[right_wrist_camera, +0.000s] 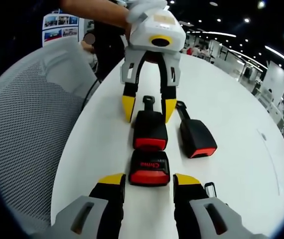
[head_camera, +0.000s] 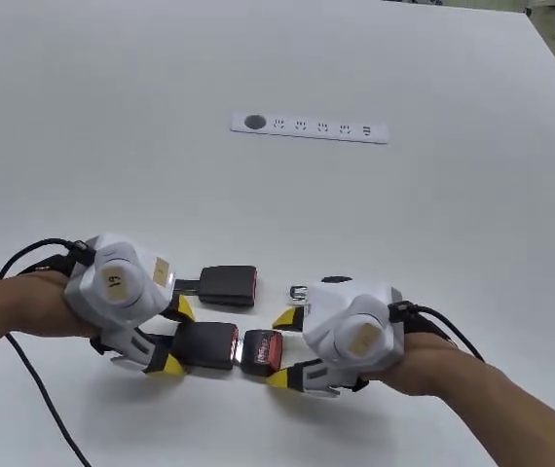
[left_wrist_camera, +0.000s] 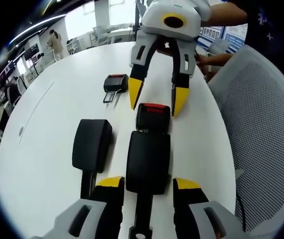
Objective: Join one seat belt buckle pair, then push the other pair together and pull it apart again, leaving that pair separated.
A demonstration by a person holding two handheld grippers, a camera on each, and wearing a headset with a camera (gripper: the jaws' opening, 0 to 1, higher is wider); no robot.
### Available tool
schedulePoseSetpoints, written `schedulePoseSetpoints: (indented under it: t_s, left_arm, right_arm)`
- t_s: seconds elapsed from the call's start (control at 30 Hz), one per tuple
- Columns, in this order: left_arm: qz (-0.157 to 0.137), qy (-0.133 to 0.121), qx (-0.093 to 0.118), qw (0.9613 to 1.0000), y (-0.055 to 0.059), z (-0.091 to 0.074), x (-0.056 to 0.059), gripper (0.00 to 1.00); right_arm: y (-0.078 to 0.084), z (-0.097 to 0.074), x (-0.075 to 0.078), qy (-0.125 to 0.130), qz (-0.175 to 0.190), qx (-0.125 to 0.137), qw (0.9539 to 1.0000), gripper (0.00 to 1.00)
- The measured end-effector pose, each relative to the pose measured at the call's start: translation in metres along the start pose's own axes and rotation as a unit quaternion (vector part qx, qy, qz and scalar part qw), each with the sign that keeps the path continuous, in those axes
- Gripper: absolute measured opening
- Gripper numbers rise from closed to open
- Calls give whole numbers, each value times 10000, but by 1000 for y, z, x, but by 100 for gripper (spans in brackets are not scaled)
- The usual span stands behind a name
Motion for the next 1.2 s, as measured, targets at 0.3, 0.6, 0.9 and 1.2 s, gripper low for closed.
schedulePoseSetpoints:
  t_s: [0.3,0.6,0.9,1.2]
  left_arm:
    - [-105,-162,136,9997,-6,-10,-3,41]
    - [-283,-333,334,9985,-11,-25,-11,43]
    - [-374,-488,464,9970,-16,-32,-27,43]
    - [-366,-532,514,9966,-25,-31,-44,43]
  right_arm:
    - [0,-10,3,8,-47,-3,10000,37]
    - [0,-25,12,77,-68,-2,9999,40]
    - [6,-37,28,212,-49,-27,9998,41]
    - [14,-48,44,338,18,-56,9994,41]
Point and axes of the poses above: the centre of the closed fingertips' face, and the gripper's own axes: z roughly forward along the fingers, x roughly to its right, y roughly out of its underside, the point moved 2 cm from there along -z, roughly backward along the fingers, and after that the axes turned 1 degree about -y, right-handed, at the moved point
